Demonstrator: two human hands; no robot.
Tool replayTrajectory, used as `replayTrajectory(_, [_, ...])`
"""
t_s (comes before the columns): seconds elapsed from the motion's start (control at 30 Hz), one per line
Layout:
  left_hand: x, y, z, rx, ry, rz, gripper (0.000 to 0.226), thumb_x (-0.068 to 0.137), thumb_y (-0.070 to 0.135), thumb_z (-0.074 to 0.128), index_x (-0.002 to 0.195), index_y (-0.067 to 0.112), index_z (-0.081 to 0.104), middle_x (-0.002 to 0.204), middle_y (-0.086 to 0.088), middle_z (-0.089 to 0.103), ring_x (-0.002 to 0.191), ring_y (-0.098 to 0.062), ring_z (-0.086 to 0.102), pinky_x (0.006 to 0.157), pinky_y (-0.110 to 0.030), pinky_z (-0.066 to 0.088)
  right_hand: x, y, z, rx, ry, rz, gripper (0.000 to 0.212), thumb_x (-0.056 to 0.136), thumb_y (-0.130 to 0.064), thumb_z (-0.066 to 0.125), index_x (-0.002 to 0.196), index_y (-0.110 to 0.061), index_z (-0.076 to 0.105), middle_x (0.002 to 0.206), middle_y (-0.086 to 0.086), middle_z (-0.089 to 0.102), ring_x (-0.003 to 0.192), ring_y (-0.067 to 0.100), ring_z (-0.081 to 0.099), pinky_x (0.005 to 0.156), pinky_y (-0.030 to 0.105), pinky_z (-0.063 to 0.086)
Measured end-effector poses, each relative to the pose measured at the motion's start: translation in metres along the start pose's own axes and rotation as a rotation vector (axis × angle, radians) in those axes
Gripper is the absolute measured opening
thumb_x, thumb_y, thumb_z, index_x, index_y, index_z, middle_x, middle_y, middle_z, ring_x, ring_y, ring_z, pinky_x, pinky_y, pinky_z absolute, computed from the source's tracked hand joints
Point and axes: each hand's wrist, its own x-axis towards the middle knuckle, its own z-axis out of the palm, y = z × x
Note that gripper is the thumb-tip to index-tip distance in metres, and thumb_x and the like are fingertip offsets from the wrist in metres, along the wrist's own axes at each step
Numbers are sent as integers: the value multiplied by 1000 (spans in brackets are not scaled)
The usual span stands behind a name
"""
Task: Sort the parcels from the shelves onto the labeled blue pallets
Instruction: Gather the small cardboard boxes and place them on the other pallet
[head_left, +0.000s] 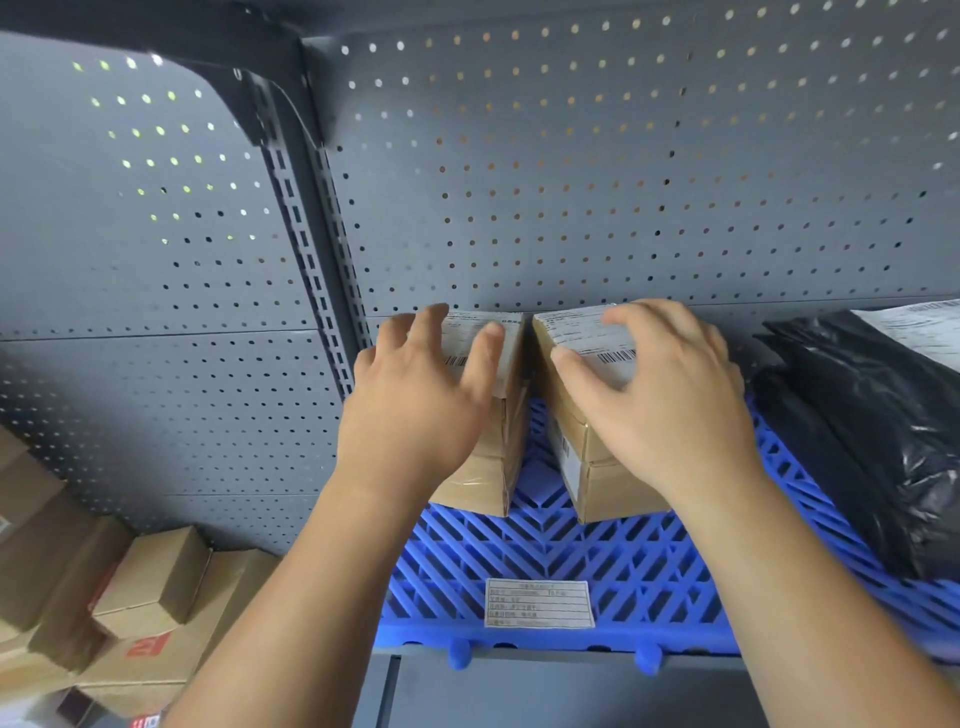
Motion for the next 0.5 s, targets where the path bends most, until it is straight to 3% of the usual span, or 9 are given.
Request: replayTrajectory(0.5, [14,-5,-1,-119,48,64,61,98,68,38,146,32,49,150,-1,48,138,-27,47,110,-52,43,9,5,-10,89,47,23,52,92,-60,49,129,-26,61,136,-4,57,128,26,48,104,46,43])
